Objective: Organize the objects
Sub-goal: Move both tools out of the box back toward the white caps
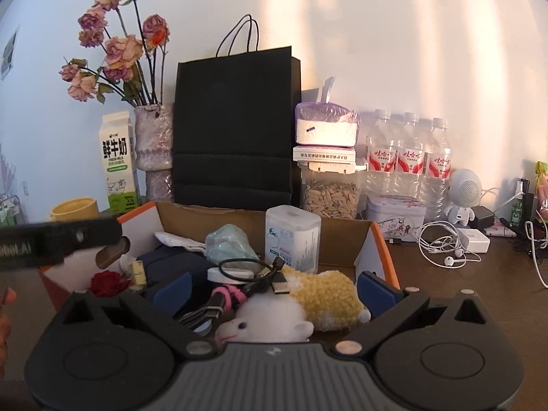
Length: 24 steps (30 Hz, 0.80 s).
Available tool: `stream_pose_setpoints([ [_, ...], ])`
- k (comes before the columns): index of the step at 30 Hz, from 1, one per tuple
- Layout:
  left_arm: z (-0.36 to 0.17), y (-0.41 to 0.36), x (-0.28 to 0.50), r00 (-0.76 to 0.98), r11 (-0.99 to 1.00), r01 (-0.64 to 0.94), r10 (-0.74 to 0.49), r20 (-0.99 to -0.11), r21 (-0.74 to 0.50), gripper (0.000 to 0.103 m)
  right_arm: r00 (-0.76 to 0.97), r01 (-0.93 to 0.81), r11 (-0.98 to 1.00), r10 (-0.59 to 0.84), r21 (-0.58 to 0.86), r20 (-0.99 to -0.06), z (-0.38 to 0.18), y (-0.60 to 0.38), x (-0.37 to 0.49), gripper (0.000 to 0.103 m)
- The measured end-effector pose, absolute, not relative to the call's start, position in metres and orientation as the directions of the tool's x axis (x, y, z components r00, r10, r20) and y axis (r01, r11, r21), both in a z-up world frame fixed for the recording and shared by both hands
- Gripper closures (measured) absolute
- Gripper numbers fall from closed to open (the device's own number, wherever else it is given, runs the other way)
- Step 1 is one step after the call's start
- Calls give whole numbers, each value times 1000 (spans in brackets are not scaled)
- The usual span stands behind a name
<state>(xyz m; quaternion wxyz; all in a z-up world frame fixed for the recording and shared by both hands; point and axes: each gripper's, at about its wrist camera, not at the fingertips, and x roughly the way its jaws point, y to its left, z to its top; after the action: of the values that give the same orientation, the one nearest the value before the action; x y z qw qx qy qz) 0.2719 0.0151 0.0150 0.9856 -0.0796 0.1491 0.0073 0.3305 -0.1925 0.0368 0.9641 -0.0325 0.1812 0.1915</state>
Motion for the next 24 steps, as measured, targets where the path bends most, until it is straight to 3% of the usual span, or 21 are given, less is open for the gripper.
stream_pose_setpoints([
  [14, -4, 10, 222, 929, 989, -44, -11, -369, -140, 0, 849, -398, 917, 367, -4, -381, 30, -206, 277, 0],
  [24, -4, 9, 192, 888, 992, 6, -63, -456, -125, 0, 773, -454, 891, 397, 5, -494, 14, -203, 248, 0],
])
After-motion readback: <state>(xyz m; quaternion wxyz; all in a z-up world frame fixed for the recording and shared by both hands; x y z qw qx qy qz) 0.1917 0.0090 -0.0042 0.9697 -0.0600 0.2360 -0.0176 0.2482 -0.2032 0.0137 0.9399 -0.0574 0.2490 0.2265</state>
